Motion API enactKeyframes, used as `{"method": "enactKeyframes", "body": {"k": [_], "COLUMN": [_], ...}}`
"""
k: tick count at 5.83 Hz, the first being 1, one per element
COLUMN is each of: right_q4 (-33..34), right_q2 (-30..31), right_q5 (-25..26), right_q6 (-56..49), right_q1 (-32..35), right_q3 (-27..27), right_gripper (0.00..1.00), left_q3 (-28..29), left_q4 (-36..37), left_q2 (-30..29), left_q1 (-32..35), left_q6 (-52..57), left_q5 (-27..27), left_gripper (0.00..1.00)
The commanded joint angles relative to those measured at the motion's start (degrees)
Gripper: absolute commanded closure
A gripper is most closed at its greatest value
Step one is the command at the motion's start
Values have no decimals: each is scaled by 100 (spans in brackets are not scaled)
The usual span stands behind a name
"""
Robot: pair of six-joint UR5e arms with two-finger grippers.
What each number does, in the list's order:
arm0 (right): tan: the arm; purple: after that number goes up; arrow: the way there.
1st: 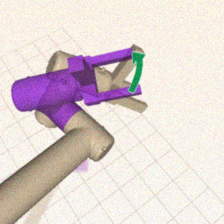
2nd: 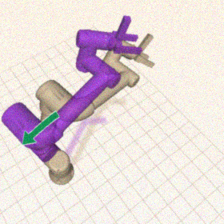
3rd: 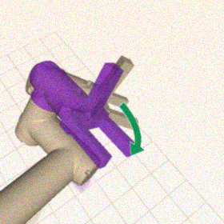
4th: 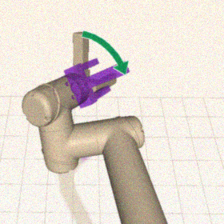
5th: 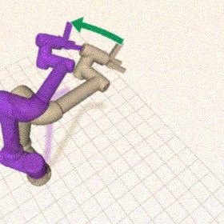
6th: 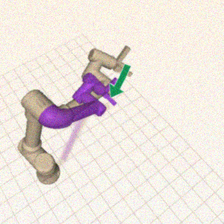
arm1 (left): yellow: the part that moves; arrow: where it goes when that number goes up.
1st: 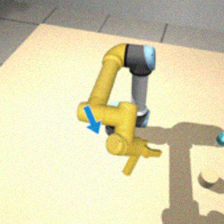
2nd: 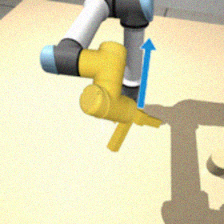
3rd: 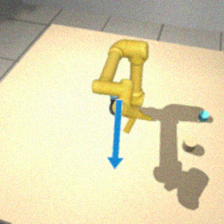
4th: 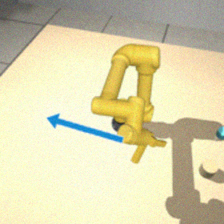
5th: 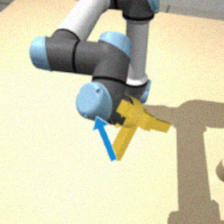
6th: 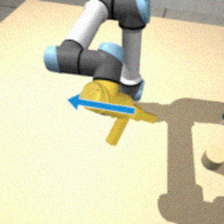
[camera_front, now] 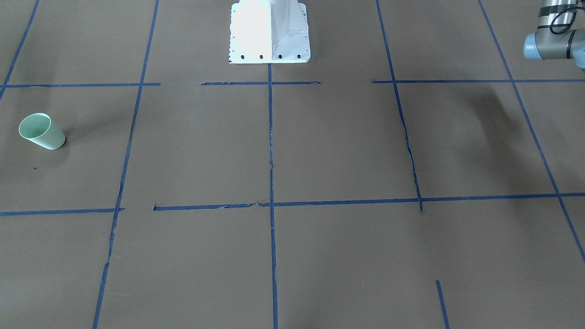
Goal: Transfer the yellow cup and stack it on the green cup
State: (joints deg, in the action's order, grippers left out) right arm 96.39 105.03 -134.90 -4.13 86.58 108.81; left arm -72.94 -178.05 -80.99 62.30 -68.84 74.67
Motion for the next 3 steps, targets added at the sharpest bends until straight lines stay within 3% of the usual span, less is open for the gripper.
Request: {"method": "enactKeyframes", "body": {"k": [1,2,3], "right_q4": [2,-6,-7], "right_q2": [0,0,0], "right_q5": [-18,-27,-18], "right_q6": [0,0,-9], "right_q1": [-1,-1,-1], "right_q3": [0,0,0], "right_gripper": [0,0,0], "left_q3": [-132,-202,-334], "left_q4": [-651,-643,-582], "left_q2": [-1060,-1903,-2181], "left_q1": [28,10,-16], "left_q6": [142,212,239], "left_q5": [424,390,364], "left_gripper": [66,67,67]}}
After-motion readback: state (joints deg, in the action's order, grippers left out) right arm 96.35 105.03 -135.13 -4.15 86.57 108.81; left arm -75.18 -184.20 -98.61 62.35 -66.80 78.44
